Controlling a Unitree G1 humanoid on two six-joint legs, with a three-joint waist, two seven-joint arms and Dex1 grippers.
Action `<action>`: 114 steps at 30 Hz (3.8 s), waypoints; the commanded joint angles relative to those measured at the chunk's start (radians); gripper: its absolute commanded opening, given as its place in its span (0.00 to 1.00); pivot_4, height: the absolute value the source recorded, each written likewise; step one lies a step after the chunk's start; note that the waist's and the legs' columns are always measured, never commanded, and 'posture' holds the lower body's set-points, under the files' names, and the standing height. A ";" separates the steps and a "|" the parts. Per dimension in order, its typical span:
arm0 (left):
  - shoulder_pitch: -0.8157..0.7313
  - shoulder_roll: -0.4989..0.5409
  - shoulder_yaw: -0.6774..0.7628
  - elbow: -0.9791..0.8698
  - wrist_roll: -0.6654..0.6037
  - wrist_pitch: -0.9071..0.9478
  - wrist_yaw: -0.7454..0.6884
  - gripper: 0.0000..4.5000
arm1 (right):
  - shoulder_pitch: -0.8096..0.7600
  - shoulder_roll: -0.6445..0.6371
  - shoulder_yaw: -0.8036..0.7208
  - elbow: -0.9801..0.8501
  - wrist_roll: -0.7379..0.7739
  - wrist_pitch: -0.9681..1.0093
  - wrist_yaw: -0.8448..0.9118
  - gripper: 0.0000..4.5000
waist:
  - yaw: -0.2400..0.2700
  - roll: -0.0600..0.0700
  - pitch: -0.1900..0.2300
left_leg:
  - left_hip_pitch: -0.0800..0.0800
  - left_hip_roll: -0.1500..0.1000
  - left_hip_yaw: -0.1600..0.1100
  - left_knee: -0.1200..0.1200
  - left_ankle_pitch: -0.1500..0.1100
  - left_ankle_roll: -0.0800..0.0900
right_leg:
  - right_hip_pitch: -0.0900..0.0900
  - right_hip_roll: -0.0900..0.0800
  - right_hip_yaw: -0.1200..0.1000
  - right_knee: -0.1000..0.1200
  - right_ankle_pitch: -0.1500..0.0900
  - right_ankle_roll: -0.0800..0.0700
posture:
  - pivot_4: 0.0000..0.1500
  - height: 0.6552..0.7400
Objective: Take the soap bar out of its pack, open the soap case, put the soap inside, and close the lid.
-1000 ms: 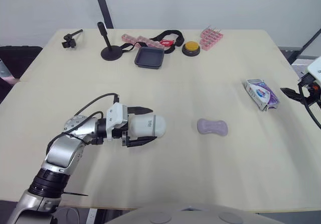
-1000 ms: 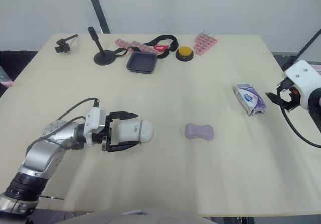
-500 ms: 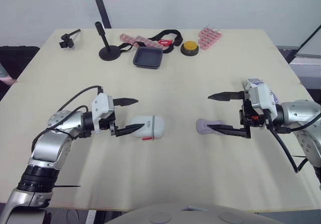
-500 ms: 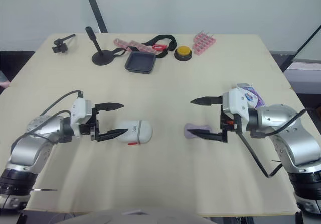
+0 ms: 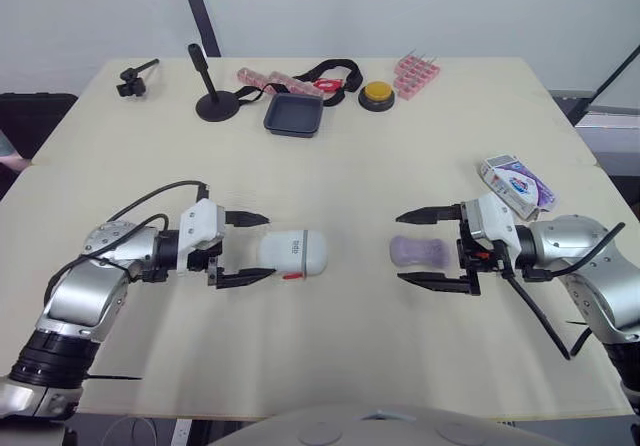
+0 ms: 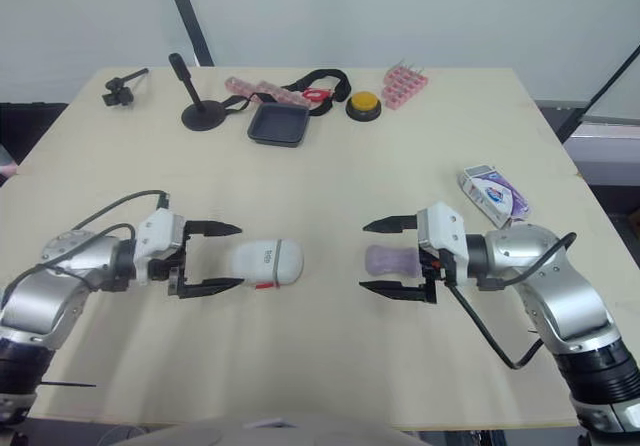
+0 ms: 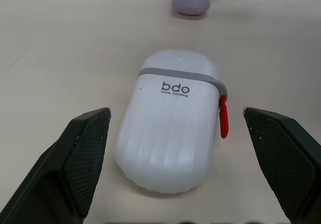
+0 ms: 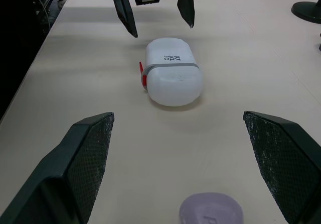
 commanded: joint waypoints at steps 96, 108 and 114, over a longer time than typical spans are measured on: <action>-0.048 -0.135 -0.100 -0.029 0.103 -0.150 0.032 0.77 | -0.459 0.451 -0.079 0.395 0.924 1.361 -0.887 1.00 | 0.024 0.001 0.000 | 0.003 0.001 -0.001 -0.010 0.006 -0.011 | 0.002 0.002 -0.003 -0.003 0.003 0.005 | 1.00 1.00; -0.046 -0.133 -0.094 -0.051 0.095 -0.143 0.041 0.77 | -0.474 0.449 -0.092 0.456 0.892 1.361 -0.909 1.00 | 0.024 0.000 0.000 | 0.003 0.001 -0.001 -0.010 0.006 -0.011 | 0.002 0.001 -0.003 -0.003 0.003 0.005 | 1.00 1.00; -0.050 -0.133 -0.097 -0.043 0.098 -0.146 0.038 0.77 | -0.478 0.451 -0.104 0.446 0.901 1.361 -0.906 1.00 | 0.024 0.000 0.000 | 0.003 0.001 -0.001 -0.010 0.006 -0.011 | 0.002 0.001 -0.003 -0.004 0.003 0.005 | 1.00 1.00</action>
